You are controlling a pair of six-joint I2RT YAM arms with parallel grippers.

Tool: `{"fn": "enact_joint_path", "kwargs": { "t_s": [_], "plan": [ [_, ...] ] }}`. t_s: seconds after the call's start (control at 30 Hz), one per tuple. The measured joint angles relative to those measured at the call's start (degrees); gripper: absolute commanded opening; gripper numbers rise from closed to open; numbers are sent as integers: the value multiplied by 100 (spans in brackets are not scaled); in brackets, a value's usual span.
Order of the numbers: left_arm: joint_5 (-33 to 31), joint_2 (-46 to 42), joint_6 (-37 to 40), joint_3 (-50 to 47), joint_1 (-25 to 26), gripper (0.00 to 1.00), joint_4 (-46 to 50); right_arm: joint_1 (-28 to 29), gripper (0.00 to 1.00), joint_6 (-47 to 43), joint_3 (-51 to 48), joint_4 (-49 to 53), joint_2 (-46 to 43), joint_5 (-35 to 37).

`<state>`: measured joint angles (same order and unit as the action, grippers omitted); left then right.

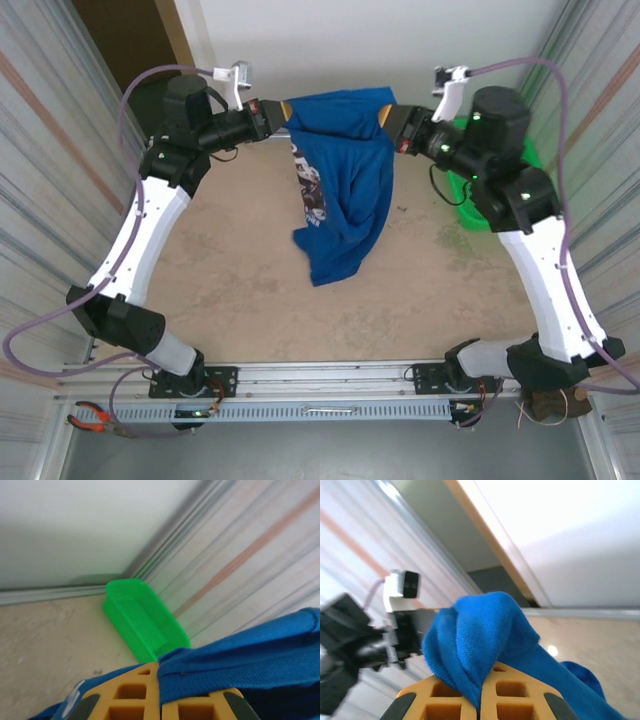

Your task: Fold the inside-out t-shirt

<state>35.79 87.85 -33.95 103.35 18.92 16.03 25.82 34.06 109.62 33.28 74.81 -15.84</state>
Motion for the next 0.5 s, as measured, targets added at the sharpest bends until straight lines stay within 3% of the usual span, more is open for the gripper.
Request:
{"fn": "enact_joint_path", "kwargs": {
  "t_s": [0.2,0.37,0.5],
  "plan": [
    [-74,-466,31,815,256,0,-476,-46,0,66,262,-245,-319,-227],
    [-103,-496,190,588,258,0,-474,-85,0,155,-1478,-841,-647,-125],
    [-203,308,326,286,205,0,-280,-310,0,450,-2844,-1215,-227,-50]
  ]
}}
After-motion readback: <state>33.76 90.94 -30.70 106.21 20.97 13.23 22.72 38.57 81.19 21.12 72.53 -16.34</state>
